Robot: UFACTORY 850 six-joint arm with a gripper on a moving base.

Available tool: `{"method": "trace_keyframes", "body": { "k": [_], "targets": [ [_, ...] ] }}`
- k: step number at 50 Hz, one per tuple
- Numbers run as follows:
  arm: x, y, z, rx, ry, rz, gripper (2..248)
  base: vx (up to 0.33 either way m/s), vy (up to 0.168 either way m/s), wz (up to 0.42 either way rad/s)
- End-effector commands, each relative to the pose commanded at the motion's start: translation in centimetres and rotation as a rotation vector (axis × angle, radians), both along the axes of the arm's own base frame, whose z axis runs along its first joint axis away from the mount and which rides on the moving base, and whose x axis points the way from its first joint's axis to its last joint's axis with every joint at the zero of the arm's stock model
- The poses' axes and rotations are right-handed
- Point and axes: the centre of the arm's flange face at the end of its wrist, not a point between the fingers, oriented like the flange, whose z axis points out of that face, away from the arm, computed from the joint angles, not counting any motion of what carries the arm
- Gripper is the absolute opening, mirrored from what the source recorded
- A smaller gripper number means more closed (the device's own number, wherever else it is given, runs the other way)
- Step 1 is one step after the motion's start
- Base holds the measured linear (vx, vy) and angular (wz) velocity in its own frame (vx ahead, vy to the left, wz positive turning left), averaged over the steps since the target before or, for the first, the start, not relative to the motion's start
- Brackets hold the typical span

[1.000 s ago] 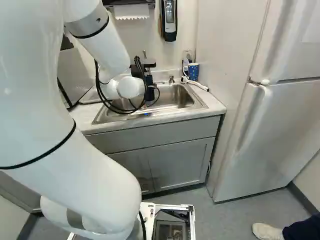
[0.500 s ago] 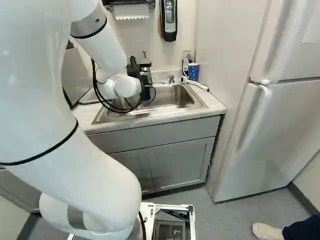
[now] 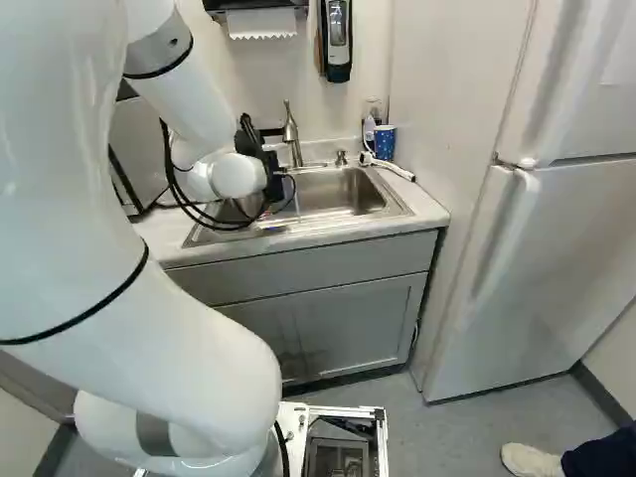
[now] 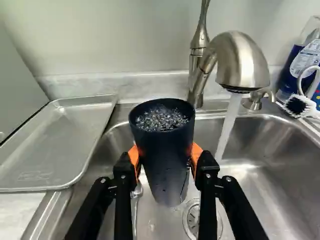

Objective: Rinse the cup and place it in the tray

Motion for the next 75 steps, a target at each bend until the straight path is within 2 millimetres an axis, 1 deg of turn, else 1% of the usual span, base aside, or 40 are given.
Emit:
{"method": "trace_keyframes", "body": {
  "k": [7,33,45,65,75],
  "targets": [
    [-0.7,0.6,0.5,0.002,-0.013,0.017,119,0.0,0.0,0.0],
    [-0.9,1.6,3.2,0.009,-0.073,0.041,119,0.0,0.0,0.0],
    [-0.7,2.4,4.5,0.014,-0.1,0.058,119,0.0,0.0,0.0],
    [-0.8,2.6,6.6,0.02,-0.146,0.063,119,0.0,0.0,0.0],
    [-0.5,3.7,7.7,0.025,-0.167,0.086,119,0.0,0.0,0.0]
  ]
}}
